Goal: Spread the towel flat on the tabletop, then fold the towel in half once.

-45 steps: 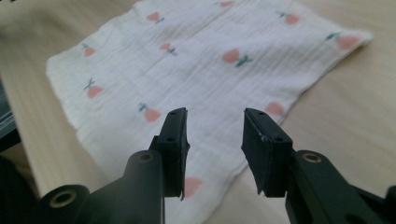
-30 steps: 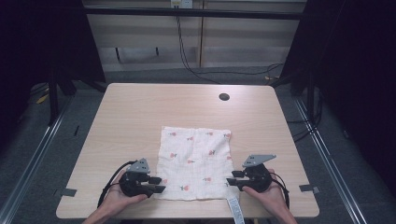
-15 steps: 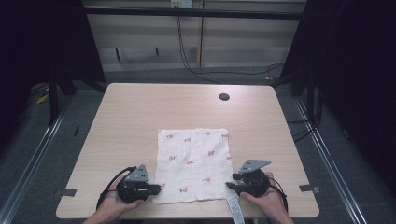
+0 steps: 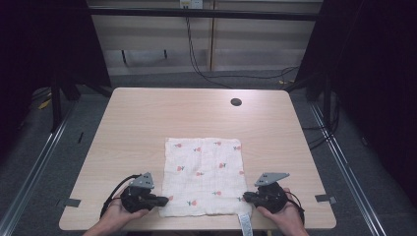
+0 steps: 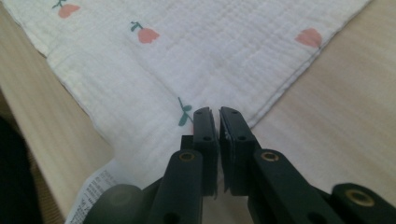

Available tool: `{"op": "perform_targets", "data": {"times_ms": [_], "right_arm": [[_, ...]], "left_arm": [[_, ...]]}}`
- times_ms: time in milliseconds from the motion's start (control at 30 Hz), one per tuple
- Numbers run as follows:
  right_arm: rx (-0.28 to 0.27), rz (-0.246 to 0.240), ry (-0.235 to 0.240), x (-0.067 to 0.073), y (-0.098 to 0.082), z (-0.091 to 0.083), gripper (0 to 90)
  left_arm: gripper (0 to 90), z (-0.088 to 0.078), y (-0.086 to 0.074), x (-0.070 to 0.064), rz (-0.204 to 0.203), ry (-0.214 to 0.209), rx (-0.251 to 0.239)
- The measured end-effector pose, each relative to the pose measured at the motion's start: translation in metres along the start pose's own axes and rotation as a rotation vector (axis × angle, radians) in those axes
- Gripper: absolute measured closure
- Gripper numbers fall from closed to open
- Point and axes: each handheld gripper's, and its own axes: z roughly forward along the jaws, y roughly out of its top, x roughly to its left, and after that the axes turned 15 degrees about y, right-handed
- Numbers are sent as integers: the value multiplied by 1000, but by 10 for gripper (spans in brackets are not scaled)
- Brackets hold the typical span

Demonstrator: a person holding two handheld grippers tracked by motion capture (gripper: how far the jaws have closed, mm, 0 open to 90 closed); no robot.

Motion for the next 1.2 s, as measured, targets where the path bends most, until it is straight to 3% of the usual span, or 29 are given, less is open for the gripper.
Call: {"op": "perform_targets", "data": {"times_ms": [67, 133, 267, 367, 400, 433, 467, 500, 667, 767, 900, 1033, 1200], "right_arm": [[7, -3, 8, 4, -3, -1, 867], [6, -4, 22, 8, -5, -1, 872], [-2, 34, 46, 11, -9, -2, 877], [-3, 37, 66, 14, -11, -3, 877], [2, 41, 67, 15, -12, -3, 870], [-15, 36, 78, 15, -12, -3, 776], [-15, 36, 78, 15, -12, -3, 776], [-44, 40, 49, 14, -11, -5, 690], [-113, 48, 48, 9, -7, -12, 623], [-142, 49, 35, 5, -3, -13, 582], [-158, 44, 34, 0, 5, -13, 547], [-166, 37, 38, -4, 10, -12, 533], [-152, 27, 38, -7, 13, -14, 519]], "left_arm": [[900, -1, -2, -1, -7, -2, -7], [900, -3, -2, -1, 10, -5, 10], [900, -3, -3, -1, 17, -15, 10], [900, -4, -3, -3, -3, -43, 25], [900, -5, -3, -3, -4, -47, 35], [879, -5, -3, -3, 3, -49, 26], [831, -5, -3, -3, 3, -49, 26], [798, -5, -1, -3, -15, -33, 9], [699, -10, 5, 4, -64, -40, -52], [597, -15, 7, 12, -110, -5, -97], [539, -18, 7, 20, -158, 2, -114], [491, -19, 6, 31, -212, 40, -114], [466, -21, 12, 36, -214, 61, -127]]}}
